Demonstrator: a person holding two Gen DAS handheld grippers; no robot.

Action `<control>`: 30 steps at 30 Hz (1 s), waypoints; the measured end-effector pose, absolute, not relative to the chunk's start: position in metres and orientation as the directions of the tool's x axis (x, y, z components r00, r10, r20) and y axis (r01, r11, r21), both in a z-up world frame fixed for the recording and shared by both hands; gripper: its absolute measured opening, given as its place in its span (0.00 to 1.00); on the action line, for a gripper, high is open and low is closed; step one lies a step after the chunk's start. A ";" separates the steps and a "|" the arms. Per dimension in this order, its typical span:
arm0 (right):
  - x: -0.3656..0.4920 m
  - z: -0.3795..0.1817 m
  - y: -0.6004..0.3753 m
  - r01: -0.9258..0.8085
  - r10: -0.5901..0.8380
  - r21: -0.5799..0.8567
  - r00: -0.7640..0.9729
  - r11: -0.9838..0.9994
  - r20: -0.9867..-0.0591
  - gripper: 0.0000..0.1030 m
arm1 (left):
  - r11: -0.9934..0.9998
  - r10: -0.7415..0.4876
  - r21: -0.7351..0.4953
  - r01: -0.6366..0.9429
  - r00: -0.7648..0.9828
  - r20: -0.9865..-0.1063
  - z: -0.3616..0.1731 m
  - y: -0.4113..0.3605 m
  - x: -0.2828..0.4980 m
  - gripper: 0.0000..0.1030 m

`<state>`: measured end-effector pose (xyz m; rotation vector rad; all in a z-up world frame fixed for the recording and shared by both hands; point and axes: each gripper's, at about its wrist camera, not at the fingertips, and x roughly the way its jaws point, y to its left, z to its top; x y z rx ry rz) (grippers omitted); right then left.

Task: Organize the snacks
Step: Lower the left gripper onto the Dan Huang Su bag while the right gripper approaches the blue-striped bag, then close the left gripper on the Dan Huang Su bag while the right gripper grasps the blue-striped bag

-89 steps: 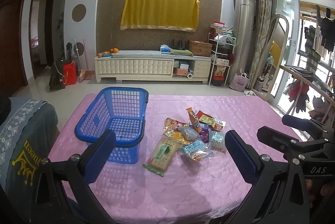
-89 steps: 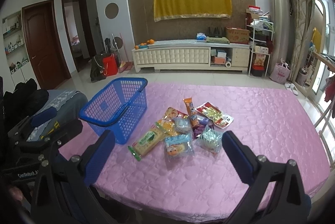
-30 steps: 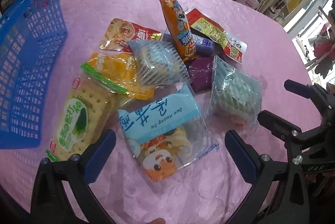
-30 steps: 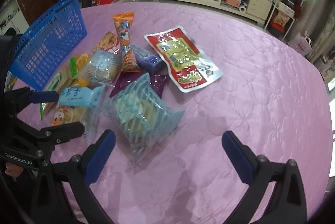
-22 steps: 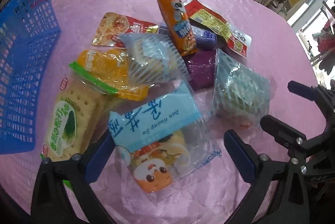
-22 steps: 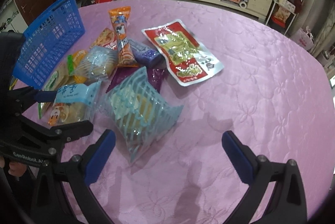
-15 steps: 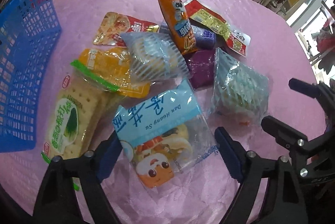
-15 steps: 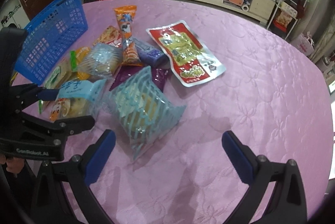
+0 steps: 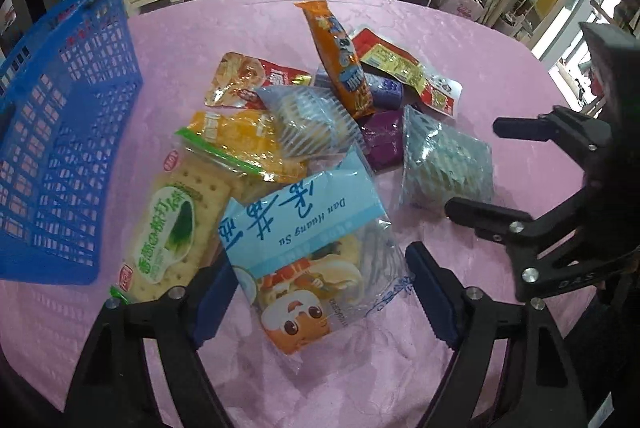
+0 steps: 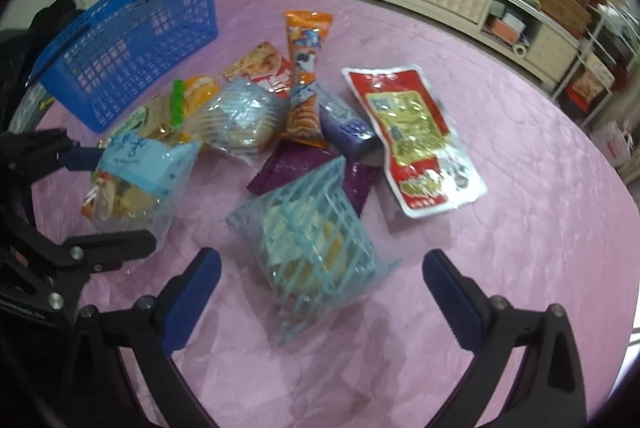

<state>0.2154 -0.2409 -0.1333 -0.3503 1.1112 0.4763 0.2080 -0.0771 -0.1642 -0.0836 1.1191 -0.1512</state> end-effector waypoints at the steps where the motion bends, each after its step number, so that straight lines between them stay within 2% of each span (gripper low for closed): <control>1: 0.217 -0.135 -0.239 -0.539 0.189 -0.037 0.357 0.841 -0.915 0.96 | 0.986 -0.169 -0.150 0.076 0.426 -0.889 -0.165 -0.076 0.209 0.78; 3: 0.220 -0.140 -0.237 -0.556 0.192 -0.031 0.338 0.831 -0.921 0.93 | 0.985 -0.175 -0.158 0.075 0.423 -0.889 -0.167 -0.075 0.210 0.78; 5: 0.223 -0.147 -0.237 -0.568 0.201 -0.012 0.311 0.823 -0.929 0.83 | 0.985 -0.173 -0.154 0.077 0.420 -0.891 -0.171 -0.080 0.213 0.78; 9: 0.226 -0.157 -0.238 -0.584 0.225 0.024 0.274 0.811 -0.935 0.74 | 0.984 -0.177 -0.152 0.093 0.425 -0.888 -0.173 -0.085 0.214 0.78; 11: 0.225 -0.157 -0.238 -0.579 0.217 0.007 0.293 0.815 -0.931 0.66 | 0.984 -0.180 -0.153 0.095 0.425 -0.887 -0.173 -0.085 0.214 0.78; 17: 0.209 -0.141 -0.238 -0.549 0.228 0.014 0.324 0.836 -0.918 0.64 | 0.984 -0.176 -0.143 0.107 0.459 -0.871 -0.158 -0.083 0.202 0.78; 23: 0.185 -0.091 -0.232 -0.485 0.251 0.021 0.414 0.874 -0.875 0.64 | 0.985 -0.174 -0.141 0.102 0.531 -0.829 -0.121 -0.073 0.178 0.78; 30: 0.153 -0.029 -0.199 -0.489 0.259 -0.027 0.508 0.872 -0.821 0.64 | 0.988 -0.156 -0.120 0.100 0.639 -0.753 -0.062 -0.046 0.143 0.78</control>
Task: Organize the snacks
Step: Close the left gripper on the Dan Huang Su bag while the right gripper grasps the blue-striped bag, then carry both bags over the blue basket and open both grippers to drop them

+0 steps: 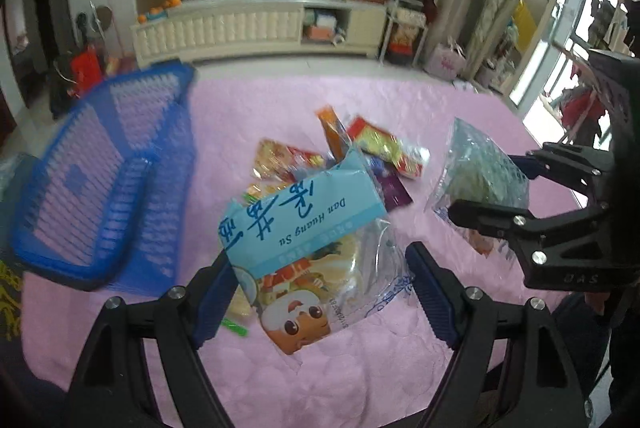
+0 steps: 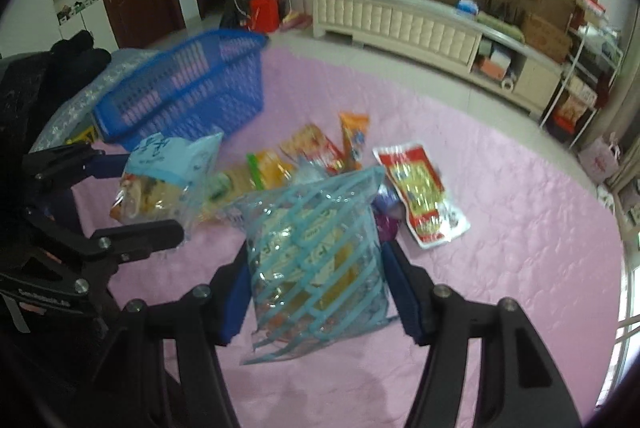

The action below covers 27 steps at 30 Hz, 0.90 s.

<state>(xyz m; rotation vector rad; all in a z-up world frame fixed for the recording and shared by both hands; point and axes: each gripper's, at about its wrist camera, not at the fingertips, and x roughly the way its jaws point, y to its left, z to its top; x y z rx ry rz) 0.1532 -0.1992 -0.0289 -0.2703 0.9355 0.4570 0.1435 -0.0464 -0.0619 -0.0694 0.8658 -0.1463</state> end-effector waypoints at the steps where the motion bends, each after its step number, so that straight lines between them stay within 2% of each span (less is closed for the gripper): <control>1: 0.150 -0.024 -0.196 -0.485 0.258 -0.034 0.521 0.874 -0.814 0.64 | 0.989 -0.151 -0.119 0.093 0.647 -0.747 -0.057 -0.041 0.140 0.78; 4: 0.144 -0.004 -0.177 -0.460 0.240 -0.062 0.569 0.886 -0.787 0.64 | 0.990 -0.138 -0.119 0.076 0.677 -0.723 -0.038 -0.020 0.126 0.78; 14: 0.155 0.025 -0.111 -0.516 0.361 0.012 0.581 0.856 -0.730 0.64 | 0.998 -0.041 -0.061 -0.001 0.733 -0.679 0.006 0.058 0.108 0.78; 27: 0.203 0.043 -0.025 -0.585 0.440 0.058 0.537 0.809 -0.720 0.64 | 0.999 0.046 0.019 -0.046 0.736 -0.676 0.036 0.145 0.143 0.78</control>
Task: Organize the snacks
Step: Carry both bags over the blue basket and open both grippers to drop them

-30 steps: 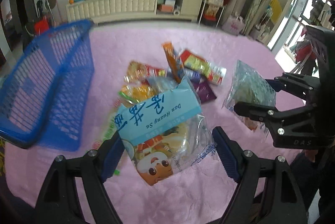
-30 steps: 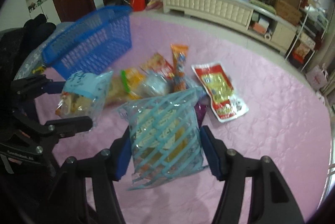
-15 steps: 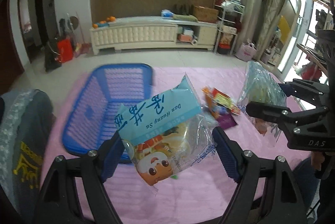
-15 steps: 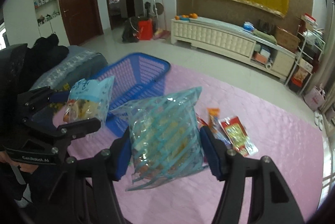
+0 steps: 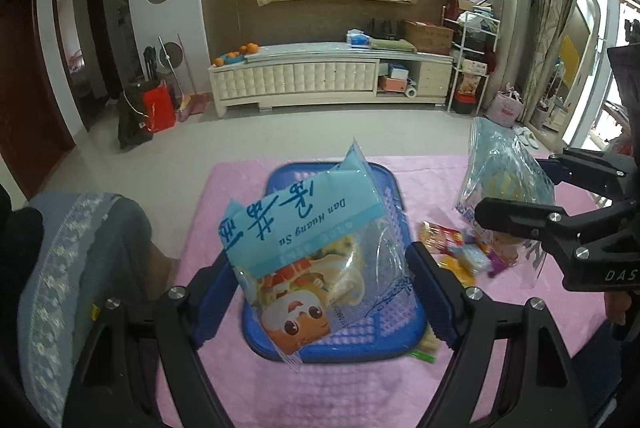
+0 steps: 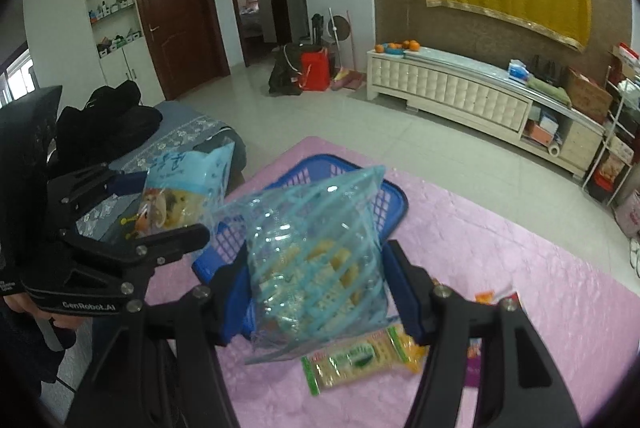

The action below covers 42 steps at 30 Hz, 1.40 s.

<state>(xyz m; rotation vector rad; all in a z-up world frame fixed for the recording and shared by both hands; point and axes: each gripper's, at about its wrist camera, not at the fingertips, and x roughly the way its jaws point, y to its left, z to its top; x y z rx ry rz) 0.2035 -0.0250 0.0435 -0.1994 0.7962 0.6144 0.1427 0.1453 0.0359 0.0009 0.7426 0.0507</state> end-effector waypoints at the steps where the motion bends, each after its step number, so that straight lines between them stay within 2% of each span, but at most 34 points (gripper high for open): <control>1: 0.209 0.042 -0.021 -0.586 0.437 0.056 0.534 0.808 -0.724 0.64 | 0.999 0.047 0.022 -0.043 0.738 -0.674 0.038 0.146 0.143 0.78; 8: 0.246 0.024 -0.005 -0.555 0.424 0.102 0.491 0.826 -0.761 0.64 | 1.000 0.027 0.024 -0.014 0.726 -0.687 0.035 0.171 0.184 0.78; 15: 0.285 -0.004 0.004 -0.510 0.382 0.122 0.445 0.851 -0.810 0.64 | 0.999 -0.031 -0.034 0.008 0.660 -0.751 0.004 0.187 0.231 0.78; 31: 0.336 -0.038 -0.006 -0.413 0.350 0.200 0.327 0.889 -0.878 0.65 | 0.996 -0.079 -0.050 0.068 0.552 -0.830 -0.040 0.178 0.290 0.80; 34: 0.342 -0.039 -0.001 -0.413 0.328 0.183 0.314 0.892 -0.891 0.68 | 0.997 -0.057 -0.017 0.081 0.530 -0.846 -0.047 0.175 0.297 0.82; 38: 0.346 -0.034 -0.003 -0.386 0.326 0.183 0.346 0.904 -0.880 0.84 | 0.997 -0.029 0.013 0.078 0.517 -0.856 -0.055 0.174 0.299 0.83; 42: 0.341 -0.026 -0.006 -0.393 0.289 0.128 0.384 0.910 -0.877 0.85 | 0.998 -0.035 -0.002 0.064 0.518 -0.855 -0.052 0.176 0.297 0.83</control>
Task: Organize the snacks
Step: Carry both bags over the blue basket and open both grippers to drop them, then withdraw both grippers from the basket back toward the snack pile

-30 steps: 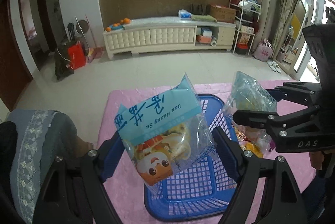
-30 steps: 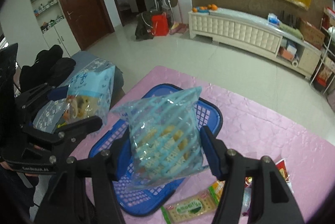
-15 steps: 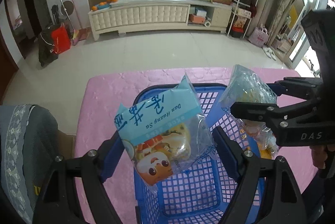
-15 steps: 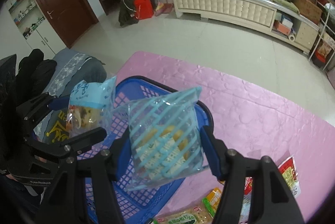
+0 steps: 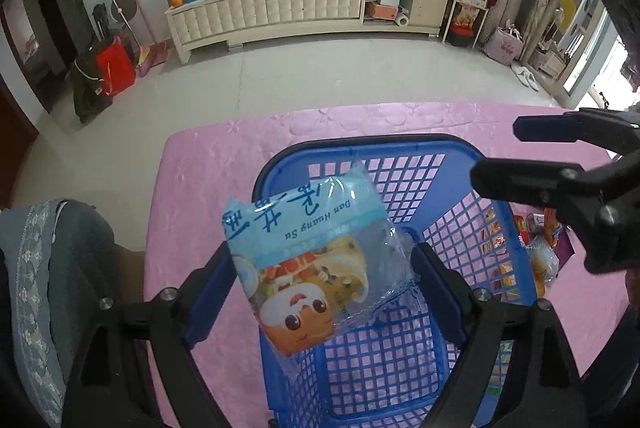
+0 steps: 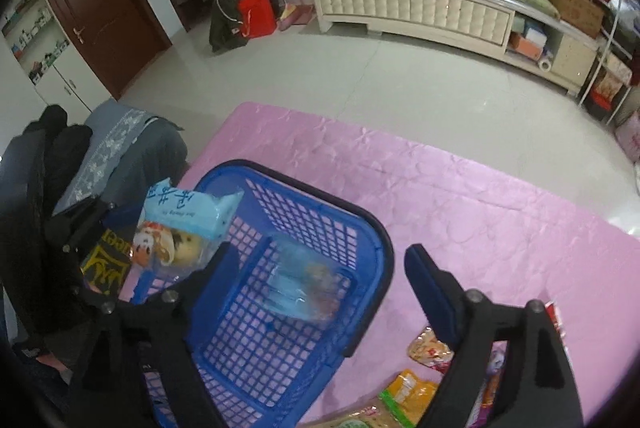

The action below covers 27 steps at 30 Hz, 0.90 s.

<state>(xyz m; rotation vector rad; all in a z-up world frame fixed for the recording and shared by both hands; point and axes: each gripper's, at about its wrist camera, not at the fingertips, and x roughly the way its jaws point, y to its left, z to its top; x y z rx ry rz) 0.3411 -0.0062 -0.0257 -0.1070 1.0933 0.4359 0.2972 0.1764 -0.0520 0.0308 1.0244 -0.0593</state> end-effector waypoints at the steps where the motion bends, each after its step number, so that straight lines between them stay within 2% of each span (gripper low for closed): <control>1: 0.341 -0.026 -0.009 -0.395 0.284 0.121 0.386 0.910 -0.878 0.85 | 0.998 -0.027 0.007 0.064 0.518 -0.855 -0.051 0.175 0.297 0.83; 8: 0.337 -0.028 -0.015 -0.383 0.246 0.087 0.389 0.920 -0.888 0.85 | 0.996 -0.010 0.034 0.078 0.506 -0.862 -0.053 0.170 0.298 0.83; 14: 0.338 -0.034 -0.012 -0.382 0.246 0.091 0.380 0.920 -0.891 0.85 | 0.994 -0.066 -0.009 0.111 0.517 -0.853 -0.047 0.167 0.302 0.83; 27: 0.320 -0.024 -0.030 -0.358 0.263 0.117 0.390 0.926 -0.883 0.85 | 0.996 -0.039 0.011 0.084 0.572 -0.819 -0.019 0.162 0.274 0.83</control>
